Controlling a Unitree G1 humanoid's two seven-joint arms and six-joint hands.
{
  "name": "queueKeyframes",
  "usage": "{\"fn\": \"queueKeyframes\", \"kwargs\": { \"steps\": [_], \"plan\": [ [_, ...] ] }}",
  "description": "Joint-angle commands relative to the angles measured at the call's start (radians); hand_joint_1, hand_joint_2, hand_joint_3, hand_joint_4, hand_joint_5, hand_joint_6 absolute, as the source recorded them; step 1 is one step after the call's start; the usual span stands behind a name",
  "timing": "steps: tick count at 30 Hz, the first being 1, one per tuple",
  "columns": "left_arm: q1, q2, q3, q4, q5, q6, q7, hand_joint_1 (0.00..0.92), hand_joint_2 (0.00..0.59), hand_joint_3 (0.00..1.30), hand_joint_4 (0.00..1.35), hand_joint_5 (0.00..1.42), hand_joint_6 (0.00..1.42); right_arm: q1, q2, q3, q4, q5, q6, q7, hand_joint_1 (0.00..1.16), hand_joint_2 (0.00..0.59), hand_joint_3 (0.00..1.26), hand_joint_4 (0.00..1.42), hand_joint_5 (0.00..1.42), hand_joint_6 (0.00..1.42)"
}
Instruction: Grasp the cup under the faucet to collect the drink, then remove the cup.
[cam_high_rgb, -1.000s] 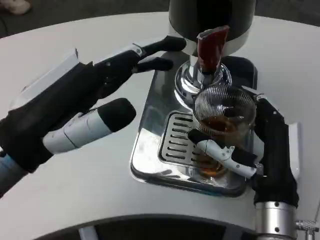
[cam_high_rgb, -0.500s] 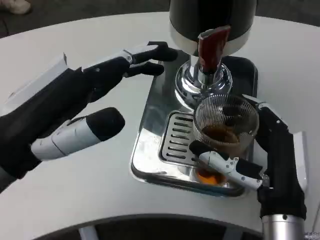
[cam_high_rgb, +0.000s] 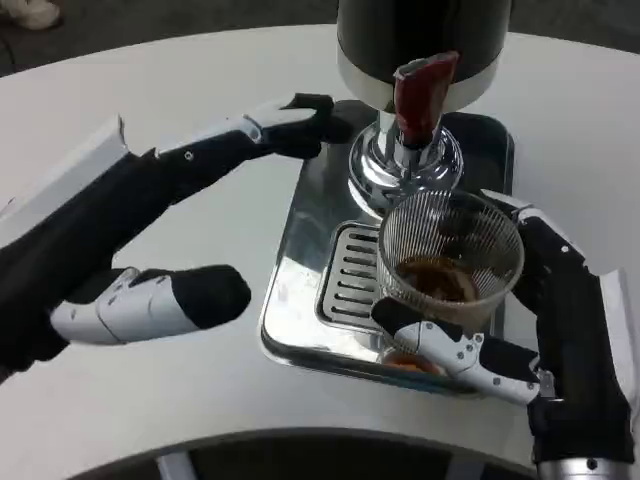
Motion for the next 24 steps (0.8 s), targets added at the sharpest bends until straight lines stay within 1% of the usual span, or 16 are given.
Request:
{"fn": "queueKeyframes", "kwargs": {
  "steps": [1, 6, 14, 20, 24],
  "plan": [
    [0.049, 0.018, 0.023, 0.017, 0.017, -0.062, -0.014, 0.0, 0.056, 0.24, 0.09, 0.18, 0.09, 0.051, 0.01, 0.023, -0.078, 0.015, 0.006, 0.027, 1.02, 0.137, 0.7, 0.78, 0.89, 0.81],
    [0.095, 0.027, 0.052, 0.028, 0.024, -0.119, -0.013, 0.0, 0.056, 0.24, 0.09, 0.18, 0.09, 0.119, -0.011, 0.034, -0.145, 0.021, 0.021, 0.075, 1.02, 0.137, 0.7, 0.78, 0.9, 0.81],
    [0.161, 0.047, 0.077, 0.028, 0.034, -0.199, -0.022, 0.0, 0.056, 0.25, 0.09, 0.17, 0.09, 0.178, -0.027, 0.039, -0.226, 0.04, 0.048, 0.132, 1.02, 0.137, 0.7, 0.78, 0.9, 0.81],
    [0.242, 0.053, 0.111, -0.015, 0.031, -0.24, -0.031, 0.0, 0.056, 0.25, 0.09, 0.17, 0.08, 0.234, -0.047, 0.042, -0.306, 0.065, 0.075, 0.182, 1.02, 0.137, 0.7, 0.78, 0.9, 0.81],
    [0.286, 0.049, 0.132, -0.029, 0.025, -0.264, -0.032, 0.0, 0.056, 0.25, 0.09, 0.16, 0.08, 0.256, -0.057, 0.047, -0.347, 0.075, 0.088, 0.207, 1.02, 0.137, 0.7, 0.78, 0.9, 0.81]
  ]
}}
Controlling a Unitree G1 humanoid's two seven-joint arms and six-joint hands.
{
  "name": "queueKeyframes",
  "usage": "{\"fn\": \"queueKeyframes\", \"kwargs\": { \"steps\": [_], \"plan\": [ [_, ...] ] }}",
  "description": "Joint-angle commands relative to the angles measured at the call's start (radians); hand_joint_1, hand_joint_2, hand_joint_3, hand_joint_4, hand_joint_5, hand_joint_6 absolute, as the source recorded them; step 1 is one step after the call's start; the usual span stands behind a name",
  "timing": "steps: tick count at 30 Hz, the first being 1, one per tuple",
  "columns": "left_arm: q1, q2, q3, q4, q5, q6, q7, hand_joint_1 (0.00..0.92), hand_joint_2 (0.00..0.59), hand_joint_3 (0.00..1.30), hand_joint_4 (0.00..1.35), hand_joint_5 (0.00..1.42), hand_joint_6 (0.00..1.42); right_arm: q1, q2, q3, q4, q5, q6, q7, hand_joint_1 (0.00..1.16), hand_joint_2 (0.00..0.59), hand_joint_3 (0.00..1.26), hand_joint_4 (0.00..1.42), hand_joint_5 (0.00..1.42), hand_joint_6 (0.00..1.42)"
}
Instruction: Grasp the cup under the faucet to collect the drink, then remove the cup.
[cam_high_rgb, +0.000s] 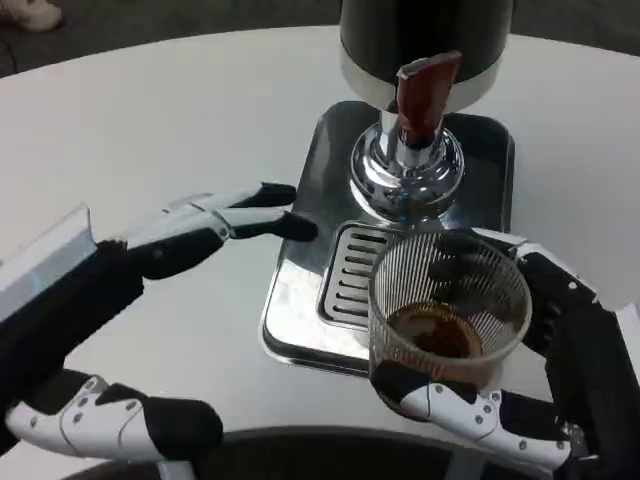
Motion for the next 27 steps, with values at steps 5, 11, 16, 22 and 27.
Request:
{"fn": "queueKeyframes", "kwargs": {
  "steps": [5, 11, 16, 22, 27],
  "plan": [
    [0.094, 0.004, 0.063, -0.024, -0.009, -0.094, -0.011, 0.0, 0.056, 0.24, 0.09, 0.16, 0.08, 0.052, -0.015, 0.023, -0.106, 0.027, 0.012, 0.042, 1.01, 0.136, 0.7, 0.78, 0.9, 0.82],
    [0.115, 0.008, 0.078, -0.014, -0.004, -0.162, -0.014, 0.0, 0.055, 0.24, 0.1, 0.16, 0.08, 0.088, -0.026, 0.021, -0.147, 0.035, 0.025, 0.063, 1.01, 0.135, 0.7, 0.78, 0.9, 0.83],
    [0.133, 0.014, 0.085, 0.008, 0.011, -0.274, -0.024, 0.0, 0.061, 0.21, 0.09, 0.17, 0.06, 0.117, -0.042, 0.013, -0.198, 0.052, 0.048, 0.09, 1.01, 0.136, 0.71, 0.78, 0.9, 0.82],
    [0.16, 0.042, 0.081, 0.05, 0.011, -0.386, -0.047, 0.0, 0.064, 0.1, 0.0, 0.07, 0.0, 0.136, -0.063, 0.008, -0.245, 0.077, 0.076, 0.114, 1.02, 0.137, 0.71, 0.78, 0.9, 0.82],
    [0.187, 0.079, 0.078, 0.08, 0.001, -0.466, -0.067, 0.0, 0.068, 0.05, 0.0, 0.02, 0.0, 0.132, -0.079, -0.014, -0.291, 0.101, 0.114, 0.138, 1.01, 0.135, 0.71, 0.78, 0.9, 0.82]
  ]
}}
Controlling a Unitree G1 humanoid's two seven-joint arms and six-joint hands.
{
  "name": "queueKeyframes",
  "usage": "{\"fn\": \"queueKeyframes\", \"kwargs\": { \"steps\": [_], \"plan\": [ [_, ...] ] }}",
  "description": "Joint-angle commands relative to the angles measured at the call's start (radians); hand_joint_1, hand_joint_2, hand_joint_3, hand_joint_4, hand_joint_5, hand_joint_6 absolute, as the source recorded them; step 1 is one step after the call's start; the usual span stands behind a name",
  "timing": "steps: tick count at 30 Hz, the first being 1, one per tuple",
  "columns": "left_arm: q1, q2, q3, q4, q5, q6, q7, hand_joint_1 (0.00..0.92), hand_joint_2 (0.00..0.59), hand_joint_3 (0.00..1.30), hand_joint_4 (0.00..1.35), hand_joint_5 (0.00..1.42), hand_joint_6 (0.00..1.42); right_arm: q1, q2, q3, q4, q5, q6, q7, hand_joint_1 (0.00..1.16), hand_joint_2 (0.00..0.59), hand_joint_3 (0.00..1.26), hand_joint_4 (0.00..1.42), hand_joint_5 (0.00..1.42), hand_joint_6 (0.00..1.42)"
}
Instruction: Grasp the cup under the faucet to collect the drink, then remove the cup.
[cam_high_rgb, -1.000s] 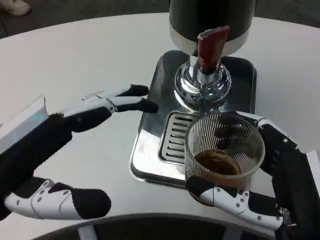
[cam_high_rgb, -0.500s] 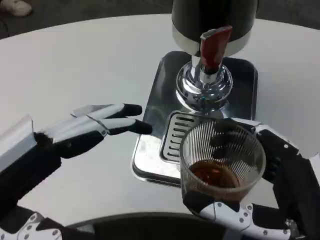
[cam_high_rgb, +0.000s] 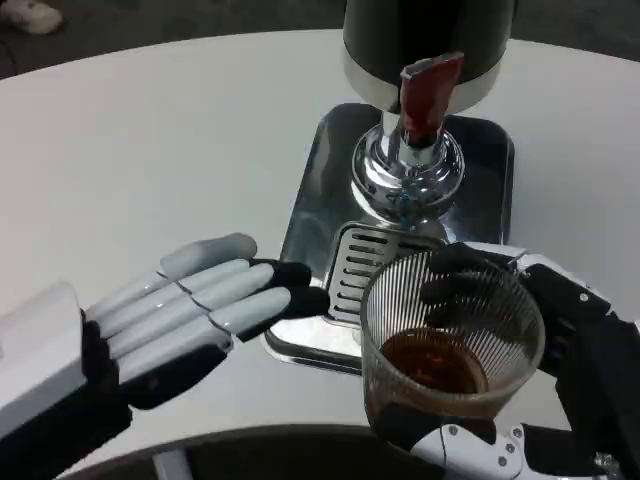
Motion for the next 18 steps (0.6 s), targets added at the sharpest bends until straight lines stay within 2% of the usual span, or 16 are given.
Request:
{"fn": "queueKeyframes", "kwargs": {
  "steps": [1, 7, 18],
  "plan": [
    [0.038, 0.046, 0.004, 0.027, -0.007, -0.082, -0.03, 0.0, 0.069, 0.04, 0.0, 0.0, 0.0, -0.005, -0.013, -0.02, -0.065, 0.039, 0.022, 0.019, 1.01, 0.135, 0.71, 0.78, 0.9, 0.82],
    [0.071, 0.094, 0.001, 0.063, -0.027, -0.163, -0.037, 0.0, 0.068, 0.01, 0.0, 0.0, 0.0, -0.021, -0.03, -0.045, -0.099, 0.06, 0.065, 0.036, 1.01, 0.135, 0.71, 0.78, 0.9, 0.83],
    [0.088, 0.158, -0.002, 0.091, -0.051, -0.224, -0.035, 0.0, 0.067, 0.0, 0.0, 0.0, 0.0, -0.035, -0.043, -0.061, -0.149, 0.079, 0.123, 0.057, 1.01, 0.135, 0.71, 0.78, 0.91, 0.83]
  ]
}}
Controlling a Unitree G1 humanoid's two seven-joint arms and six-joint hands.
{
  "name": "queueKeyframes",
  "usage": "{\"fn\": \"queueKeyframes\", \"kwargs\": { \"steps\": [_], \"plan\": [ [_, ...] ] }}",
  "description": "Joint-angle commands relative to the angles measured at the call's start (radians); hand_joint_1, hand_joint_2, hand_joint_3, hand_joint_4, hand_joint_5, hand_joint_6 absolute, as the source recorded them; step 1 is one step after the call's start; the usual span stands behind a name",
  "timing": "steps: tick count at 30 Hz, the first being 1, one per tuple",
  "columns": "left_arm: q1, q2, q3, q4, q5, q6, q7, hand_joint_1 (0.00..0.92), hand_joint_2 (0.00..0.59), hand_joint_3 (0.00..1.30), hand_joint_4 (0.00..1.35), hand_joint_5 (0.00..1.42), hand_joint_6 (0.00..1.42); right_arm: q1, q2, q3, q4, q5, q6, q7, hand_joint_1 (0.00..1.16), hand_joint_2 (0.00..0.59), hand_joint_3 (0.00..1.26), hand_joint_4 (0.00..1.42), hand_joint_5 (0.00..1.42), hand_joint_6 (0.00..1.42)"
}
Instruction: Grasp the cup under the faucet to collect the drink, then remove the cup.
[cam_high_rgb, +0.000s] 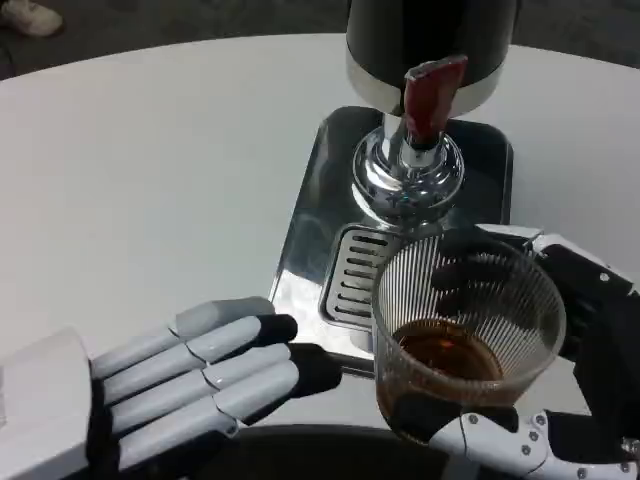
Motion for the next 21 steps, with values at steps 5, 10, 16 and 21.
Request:
{"fn": "queueKeyframes", "kwargs": {
  "steps": [5, 10, 16, 21],
  "plan": [
    [0.008, 0.047, -0.004, 0.029, -0.016, -0.034, -0.003, 0.0, 0.066, 0.0, 0.0, 0.0, 0.0, -0.016, -0.008, -0.01, -0.05, 0.029, 0.034, 0.014, 1.01, 0.135, 0.71, 0.78, 0.91, 0.83],
    [0.008, 0.062, -0.003, 0.037, -0.023, -0.032, -0.001, 0.0, 0.066, 0.0, 0.0, 0.0, 0.0, -0.026, -0.013, -0.008, -0.049, 0.034, 0.047, 0.016, 1.01, 0.135, 0.71, 0.78, 0.91, 0.83],
    [0.006, 0.065, -0.001, 0.04, -0.022, -0.027, 0.001, 0.0, 0.066, 0.0, 0.0, 0.0, 0.0, -0.044, -0.016, -0.004, -0.043, 0.034, 0.06, 0.015, 1.01, 0.135, 0.71, 0.79, 0.92, 0.83],
    [-0.001, 0.063, 0.001, 0.04, -0.021, -0.021, 0.005, 0.0, 0.07, 0.02, 0.0, 0.0, 0.0, -0.052, -0.019, 0.0, -0.047, 0.034, 0.069, 0.018, 1.01, 0.135, 0.71, 0.79, 0.92, 0.83]
  ]
}}
